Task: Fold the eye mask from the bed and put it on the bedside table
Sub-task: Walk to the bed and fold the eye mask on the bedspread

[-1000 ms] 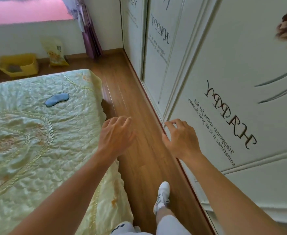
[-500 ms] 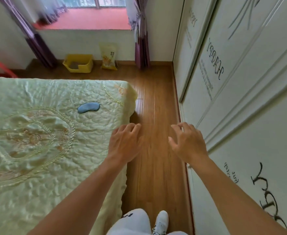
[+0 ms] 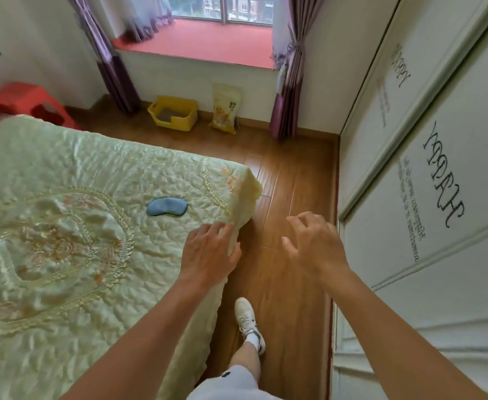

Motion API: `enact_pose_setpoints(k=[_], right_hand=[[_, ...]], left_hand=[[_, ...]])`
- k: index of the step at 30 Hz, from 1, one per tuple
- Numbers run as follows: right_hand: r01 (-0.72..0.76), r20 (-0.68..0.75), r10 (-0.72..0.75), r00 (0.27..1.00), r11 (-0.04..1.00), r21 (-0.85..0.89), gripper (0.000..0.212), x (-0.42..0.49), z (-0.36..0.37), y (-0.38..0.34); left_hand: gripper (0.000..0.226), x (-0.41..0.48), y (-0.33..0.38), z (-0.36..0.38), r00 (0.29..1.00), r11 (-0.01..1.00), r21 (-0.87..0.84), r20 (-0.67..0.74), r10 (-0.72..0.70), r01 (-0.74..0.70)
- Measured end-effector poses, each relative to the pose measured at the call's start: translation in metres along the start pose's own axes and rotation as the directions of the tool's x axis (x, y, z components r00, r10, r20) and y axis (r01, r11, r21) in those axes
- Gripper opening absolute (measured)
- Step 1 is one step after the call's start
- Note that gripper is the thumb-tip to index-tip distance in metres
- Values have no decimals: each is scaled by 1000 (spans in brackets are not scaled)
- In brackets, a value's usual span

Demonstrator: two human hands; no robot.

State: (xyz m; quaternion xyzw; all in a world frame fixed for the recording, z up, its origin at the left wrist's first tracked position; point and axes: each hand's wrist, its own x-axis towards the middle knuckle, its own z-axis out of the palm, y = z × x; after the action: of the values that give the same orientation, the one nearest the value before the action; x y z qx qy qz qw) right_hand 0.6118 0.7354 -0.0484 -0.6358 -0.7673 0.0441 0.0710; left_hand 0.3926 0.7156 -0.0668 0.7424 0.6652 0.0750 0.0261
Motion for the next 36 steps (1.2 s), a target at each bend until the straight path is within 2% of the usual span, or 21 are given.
enact_pose_setpoints(k=[9,14,18,23,29,33,36], right_hand=[[130,42,-131,991,991,25,42,220,6,-24],[240,106,-242,965,970,31,47,304,23,-52],[381,165,-381,910,924,36,48,365,38,-80],[585,247,-578,778,809,52,54,446,67,-121],[774,288,-776,560,615,153,53,537,104,-166],[844,316,-855,412,489,223,48,583,127,-189],[883,325,-892,315,401,245,47,606,145,-202]], left_hand=[[52,188,-68,4,994,994,-25,-8,-104,104],[54,234,-111,10,976,975,-39,2,-219,219],[51,251,-152,21,926,925,-57,-19,-377,375],[47,263,-189,35,822,822,-16,-29,-569,569],[42,290,-217,54,584,584,1,12,-812,812],[47,304,-221,59,441,443,31,56,-896,896],[47,305,-223,64,369,372,28,81,-926,928]])
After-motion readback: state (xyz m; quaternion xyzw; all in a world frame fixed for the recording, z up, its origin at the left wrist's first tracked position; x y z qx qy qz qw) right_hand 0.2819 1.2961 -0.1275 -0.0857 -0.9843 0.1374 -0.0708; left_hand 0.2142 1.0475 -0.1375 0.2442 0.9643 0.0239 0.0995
